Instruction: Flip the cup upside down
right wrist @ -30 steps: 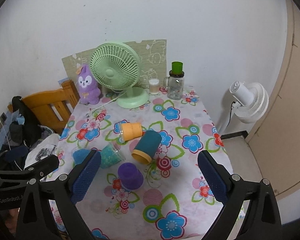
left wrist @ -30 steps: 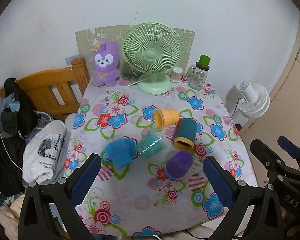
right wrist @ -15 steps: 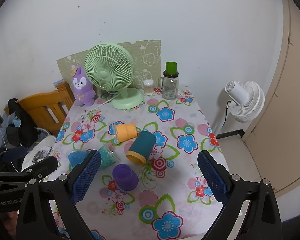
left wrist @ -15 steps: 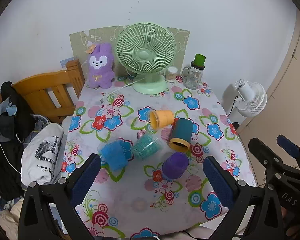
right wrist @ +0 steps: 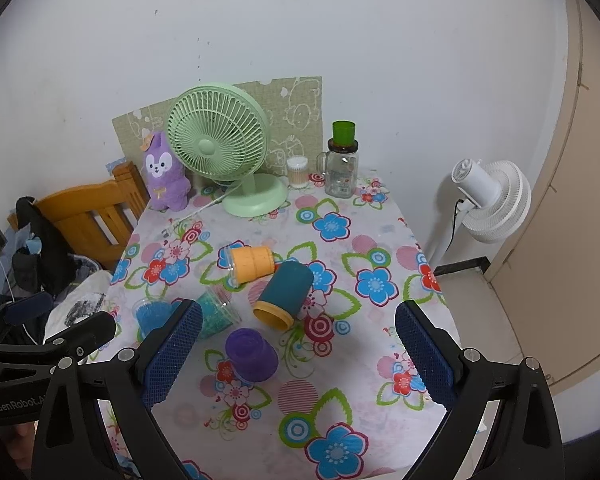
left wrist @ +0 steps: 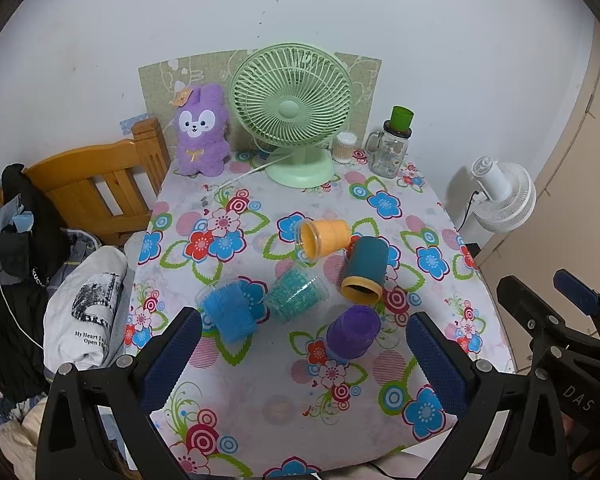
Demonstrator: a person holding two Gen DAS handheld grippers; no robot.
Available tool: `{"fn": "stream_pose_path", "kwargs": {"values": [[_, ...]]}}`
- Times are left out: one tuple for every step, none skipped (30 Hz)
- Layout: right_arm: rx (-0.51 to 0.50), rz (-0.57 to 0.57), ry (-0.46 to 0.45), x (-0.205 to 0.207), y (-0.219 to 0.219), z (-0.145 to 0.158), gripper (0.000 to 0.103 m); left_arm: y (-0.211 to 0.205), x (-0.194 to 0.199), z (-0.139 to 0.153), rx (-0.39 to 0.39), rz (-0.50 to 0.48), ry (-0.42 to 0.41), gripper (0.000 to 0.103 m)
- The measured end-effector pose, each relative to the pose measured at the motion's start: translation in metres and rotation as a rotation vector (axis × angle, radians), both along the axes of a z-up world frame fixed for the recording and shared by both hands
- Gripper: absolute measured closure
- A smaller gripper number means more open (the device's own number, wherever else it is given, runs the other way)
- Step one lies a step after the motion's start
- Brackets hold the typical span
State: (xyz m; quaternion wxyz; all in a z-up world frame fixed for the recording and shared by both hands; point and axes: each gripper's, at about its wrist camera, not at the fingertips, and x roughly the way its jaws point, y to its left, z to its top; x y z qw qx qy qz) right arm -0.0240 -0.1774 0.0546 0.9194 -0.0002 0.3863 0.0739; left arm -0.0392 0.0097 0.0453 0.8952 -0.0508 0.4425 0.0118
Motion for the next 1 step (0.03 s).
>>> {"fn": "stream_pose_path", "kwargs": {"values": [[-0.002, 0.001, 0.003, 0.0009, 0.0016, -0.0008, 0.005, 0.0013, 0.0003, -0.0014, -0.001, 0.001, 0.002, 0.0]]}}
